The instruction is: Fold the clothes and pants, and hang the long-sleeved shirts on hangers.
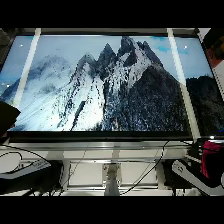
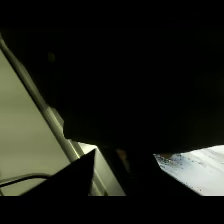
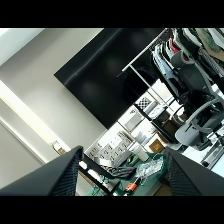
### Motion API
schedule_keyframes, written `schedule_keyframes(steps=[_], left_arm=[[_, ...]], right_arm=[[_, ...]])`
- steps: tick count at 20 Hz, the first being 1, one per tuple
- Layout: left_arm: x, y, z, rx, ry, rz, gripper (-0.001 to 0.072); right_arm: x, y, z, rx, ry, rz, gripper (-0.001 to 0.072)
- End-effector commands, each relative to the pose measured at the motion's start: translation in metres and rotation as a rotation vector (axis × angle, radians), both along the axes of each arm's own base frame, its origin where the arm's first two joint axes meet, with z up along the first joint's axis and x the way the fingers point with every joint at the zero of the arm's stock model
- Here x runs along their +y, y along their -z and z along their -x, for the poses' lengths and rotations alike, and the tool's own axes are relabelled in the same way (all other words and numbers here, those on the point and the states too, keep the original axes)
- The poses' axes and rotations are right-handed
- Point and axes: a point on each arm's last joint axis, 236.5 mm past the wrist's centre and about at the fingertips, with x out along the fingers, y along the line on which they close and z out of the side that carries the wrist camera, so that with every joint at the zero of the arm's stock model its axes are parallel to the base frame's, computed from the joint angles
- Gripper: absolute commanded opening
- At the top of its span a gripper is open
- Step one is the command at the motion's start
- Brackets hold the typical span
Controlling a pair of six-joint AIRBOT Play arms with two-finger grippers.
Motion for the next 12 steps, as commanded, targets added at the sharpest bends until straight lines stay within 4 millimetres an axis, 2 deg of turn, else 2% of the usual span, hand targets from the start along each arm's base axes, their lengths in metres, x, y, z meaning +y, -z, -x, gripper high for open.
schedule_keyframes(steps=[1, 2, 4, 8, 12], left_arm=[[0.019, 0.019, 0.009, -0.125, -0.091, 0.078, 0.0649], [0.021, 0.027, 0.01, -0.116, -0.096, 0.096, 0.0646], [0.023, 0.047, 0.008, -0.097, -0.094, 0.134, 0.0569], [0.031, 0.078, -0.006, -0.079, -0.026, 0.153, 0.0568], [0.048, 0.094, -0.013, -0.09, -0.027, 0.122, 0.0568]], right_arm=[[0.001, 0.0, 0.0, 0.0, -0.002, 0.0, 0.0582], [0.0, 0.0, 0.0, 0.0, -0.001, 0.0, 0.0582], [0.001, 0.0, 0.001, -0.001, -0.002, 0.0, 0.0582], [0.001, 0.0, 0.0, 0.0, -0.002, 0.0, 0.0582], [0.001, 0.0, 0.0, 0.0, -0.001, 0.0, 0.0582]])
